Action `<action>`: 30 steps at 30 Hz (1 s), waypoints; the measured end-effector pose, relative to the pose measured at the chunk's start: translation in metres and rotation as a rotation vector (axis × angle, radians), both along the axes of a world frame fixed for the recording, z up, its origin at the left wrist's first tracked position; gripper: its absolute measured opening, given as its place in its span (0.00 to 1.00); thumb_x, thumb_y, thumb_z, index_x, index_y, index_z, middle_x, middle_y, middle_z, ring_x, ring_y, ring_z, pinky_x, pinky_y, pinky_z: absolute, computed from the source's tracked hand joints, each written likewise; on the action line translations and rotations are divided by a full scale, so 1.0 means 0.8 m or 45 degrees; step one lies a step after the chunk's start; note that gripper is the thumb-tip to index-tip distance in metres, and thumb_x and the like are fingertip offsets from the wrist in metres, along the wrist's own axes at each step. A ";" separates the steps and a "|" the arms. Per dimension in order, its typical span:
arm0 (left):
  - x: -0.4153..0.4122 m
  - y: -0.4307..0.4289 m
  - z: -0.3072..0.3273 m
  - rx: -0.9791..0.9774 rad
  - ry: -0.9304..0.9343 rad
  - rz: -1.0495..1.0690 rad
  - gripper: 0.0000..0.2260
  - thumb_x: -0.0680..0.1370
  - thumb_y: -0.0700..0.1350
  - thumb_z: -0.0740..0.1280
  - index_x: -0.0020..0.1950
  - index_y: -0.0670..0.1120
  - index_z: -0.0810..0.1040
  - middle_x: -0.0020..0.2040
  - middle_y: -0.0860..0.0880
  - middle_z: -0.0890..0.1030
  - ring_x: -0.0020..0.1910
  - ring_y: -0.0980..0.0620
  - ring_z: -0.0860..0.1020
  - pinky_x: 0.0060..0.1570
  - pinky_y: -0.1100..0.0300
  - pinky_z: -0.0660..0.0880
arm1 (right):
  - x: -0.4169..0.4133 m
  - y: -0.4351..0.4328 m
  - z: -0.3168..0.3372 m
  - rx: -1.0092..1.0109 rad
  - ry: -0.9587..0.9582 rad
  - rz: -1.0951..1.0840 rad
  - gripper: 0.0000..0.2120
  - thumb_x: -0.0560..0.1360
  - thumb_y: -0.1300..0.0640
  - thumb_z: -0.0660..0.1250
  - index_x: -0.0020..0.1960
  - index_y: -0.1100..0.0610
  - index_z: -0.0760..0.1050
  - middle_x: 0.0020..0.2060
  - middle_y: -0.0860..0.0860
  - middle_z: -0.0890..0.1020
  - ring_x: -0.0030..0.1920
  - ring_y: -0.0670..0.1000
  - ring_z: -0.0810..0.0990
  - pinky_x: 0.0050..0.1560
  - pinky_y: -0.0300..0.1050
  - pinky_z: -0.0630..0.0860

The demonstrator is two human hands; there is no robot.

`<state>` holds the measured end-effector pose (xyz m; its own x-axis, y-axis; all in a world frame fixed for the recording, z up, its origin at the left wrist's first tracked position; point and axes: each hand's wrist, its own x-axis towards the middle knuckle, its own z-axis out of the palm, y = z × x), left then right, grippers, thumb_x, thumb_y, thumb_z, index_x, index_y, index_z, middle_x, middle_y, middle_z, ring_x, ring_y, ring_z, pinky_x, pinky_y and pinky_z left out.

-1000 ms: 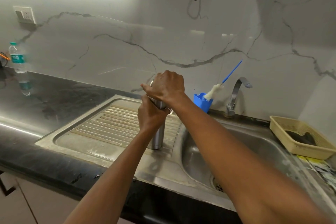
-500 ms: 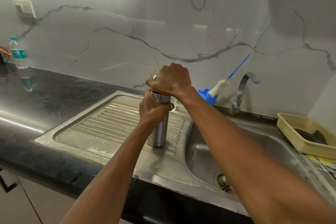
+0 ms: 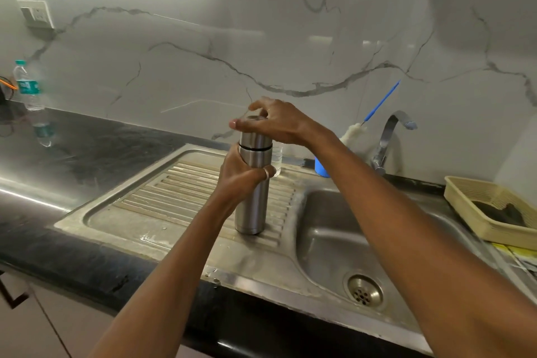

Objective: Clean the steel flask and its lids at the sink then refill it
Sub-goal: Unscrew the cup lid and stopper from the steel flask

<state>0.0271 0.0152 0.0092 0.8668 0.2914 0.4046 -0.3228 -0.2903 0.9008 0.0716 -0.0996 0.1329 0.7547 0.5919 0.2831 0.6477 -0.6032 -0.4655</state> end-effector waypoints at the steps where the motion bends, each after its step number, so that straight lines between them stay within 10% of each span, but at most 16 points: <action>1: -0.001 0.000 0.000 0.001 0.002 0.003 0.30 0.63 0.49 0.79 0.62 0.51 0.72 0.53 0.48 0.81 0.52 0.50 0.81 0.53 0.47 0.81 | -0.005 0.001 0.002 0.024 -0.027 -0.066 0.39 0.72 0.31 0.70 0.72 0.56 0.70 0.67 0.54 0.76 0.64 0.54 0.76 0.58 0.46 0.73; 7: -0.005 -0.001 0.000 -0.006 -0.037 -0.038 0.34 0.65 0.46 0.80 0.68 0.51 0.71 0.55 0.50 0.82 0.53 0.53 0.82 0.54 0.49 0.82 | -0.018 0.017 -0.010 -0.054 -0.286 -0.273 0.35 0.70 0.31 0.72 0.62 0.58 0.72 0.52 0.52 0.80 0.49 0.50 0.78 0.47 0.45 0.74; 14: -0.004 -0.001 -0.002 -0.016 -0.013 -0.028 0.32 0.63 0.49 0.79 0.64 0.52 0.70 0.55 0.48 0.80 0.53 0.49 0.81 0.52 0.49 0.81 | -0.024 -0.006 -0.017 0.390 0.347 0.050 0.31 0.77 0.57 0.70 0.76 0.56 0.63 0.67 0.53 0.74 0.67 0.53 0.74 0.54 0.38 0.75; 23: 0.001 0.000 -0.004 -0.015 -0.057 -0.040 0.31 0.69 0.41 0.80 0.67 0.53 0.69 0.56 0.49 0.81 0.54 0.51 0.81 0.52 0.53 0.81 | -0.017 0.010 -0.032 0.319 -0.073 -0.332 0.49 0.63 0.31 0.78 0.71 0.58 0.63 0.65 0.56 0.73 0.64 0.55 0.74 0.63 0.53 0.77; 30: 0.003 -0.001 -0.005 -0.026 -0.034 -0.028 0.31 0.69 0.41 0.80 0.67 0.51 0.69 0.55 0.50 0.79 0.54 0.51 0.79 0.49 0.57 0.77 | -0.026 -0.002 -0.031 0.556 0.256 -0.110 0.35 0.76 0.53 0.72 0.77 0.56 0.58 0.67 0.55 0.75 0.64 0.55 0.77 0.61 0.48 0.77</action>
<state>0.0292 0.0144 0.0054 0.8621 0.2807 0.4219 -0.3530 -0.2649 0.8974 0.0505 -0.1009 0.1082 0.8611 0.3831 0.3344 0.4750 -0.3713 -0.7978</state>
